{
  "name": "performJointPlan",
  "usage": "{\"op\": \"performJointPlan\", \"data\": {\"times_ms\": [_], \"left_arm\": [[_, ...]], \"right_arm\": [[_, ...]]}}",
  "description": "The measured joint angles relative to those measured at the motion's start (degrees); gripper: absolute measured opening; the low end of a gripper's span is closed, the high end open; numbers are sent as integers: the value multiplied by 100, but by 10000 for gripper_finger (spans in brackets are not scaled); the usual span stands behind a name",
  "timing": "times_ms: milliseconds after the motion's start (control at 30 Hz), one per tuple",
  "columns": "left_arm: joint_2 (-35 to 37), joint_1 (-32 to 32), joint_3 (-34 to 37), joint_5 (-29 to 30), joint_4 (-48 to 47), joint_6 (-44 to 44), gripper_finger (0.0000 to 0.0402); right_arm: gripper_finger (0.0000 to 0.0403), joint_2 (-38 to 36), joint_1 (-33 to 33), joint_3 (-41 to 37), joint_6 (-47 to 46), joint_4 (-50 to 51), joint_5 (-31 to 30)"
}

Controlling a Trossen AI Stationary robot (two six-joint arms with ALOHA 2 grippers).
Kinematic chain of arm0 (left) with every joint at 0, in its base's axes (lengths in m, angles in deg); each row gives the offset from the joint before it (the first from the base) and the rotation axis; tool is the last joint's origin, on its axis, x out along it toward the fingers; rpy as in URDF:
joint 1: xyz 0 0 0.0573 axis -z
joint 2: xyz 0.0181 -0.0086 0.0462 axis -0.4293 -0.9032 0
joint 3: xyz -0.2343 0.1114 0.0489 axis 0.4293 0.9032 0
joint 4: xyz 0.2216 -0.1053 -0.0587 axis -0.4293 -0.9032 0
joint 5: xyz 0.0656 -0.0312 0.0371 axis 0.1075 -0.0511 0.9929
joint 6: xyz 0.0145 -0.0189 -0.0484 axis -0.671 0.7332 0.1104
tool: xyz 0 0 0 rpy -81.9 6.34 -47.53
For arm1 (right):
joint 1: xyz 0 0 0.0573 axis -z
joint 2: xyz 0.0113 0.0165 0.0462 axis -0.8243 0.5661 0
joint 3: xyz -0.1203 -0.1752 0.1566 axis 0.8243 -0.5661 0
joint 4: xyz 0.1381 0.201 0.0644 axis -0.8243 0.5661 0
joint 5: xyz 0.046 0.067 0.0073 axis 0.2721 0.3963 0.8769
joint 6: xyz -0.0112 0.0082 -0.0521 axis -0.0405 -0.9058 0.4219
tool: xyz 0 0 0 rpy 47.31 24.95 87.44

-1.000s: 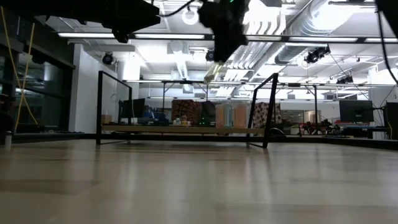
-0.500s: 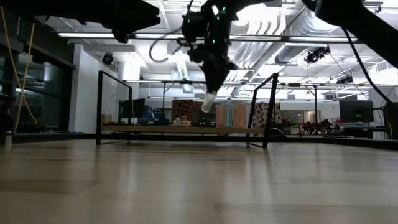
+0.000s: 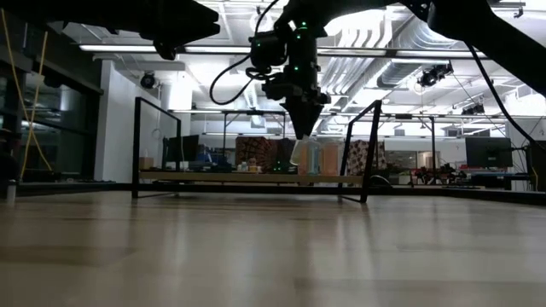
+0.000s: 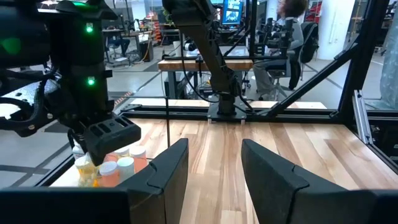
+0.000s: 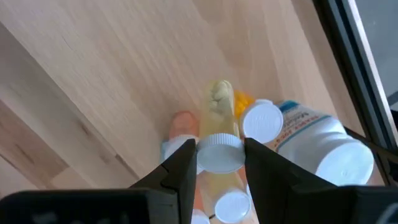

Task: Pick and place medicine bottles onto shelf by color
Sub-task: Put the yellow pill bottle on the shelf

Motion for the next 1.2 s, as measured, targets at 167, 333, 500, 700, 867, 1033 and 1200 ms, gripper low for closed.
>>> {"op": "performJointPlan", "data": {"times_ms": [167,333,500,700,867,1033,1200], "left_arm": [[0,-1,0,0,0,-2,140],[0,-2,0,0,0,0,140],[0,1,0,0,0,0,140],[0,-1,0,0,0,0,140],[0,-2,0,1,2,0,140],[0,1,0,0,0,0,140],[0,-2,0,0,0,0,140]], "right_arm": [[108,0,0,-2,0,13,0],[108,0,0,-2,-2,11,2],[108,0,9,-2,-125,8,5],[108,0,83,-4,-326,9,250],[108,0,155,-4,-416,8,266],[108,0,186,-7,-472,67,299],[108,0,186,-7,-470,223,418]]}}
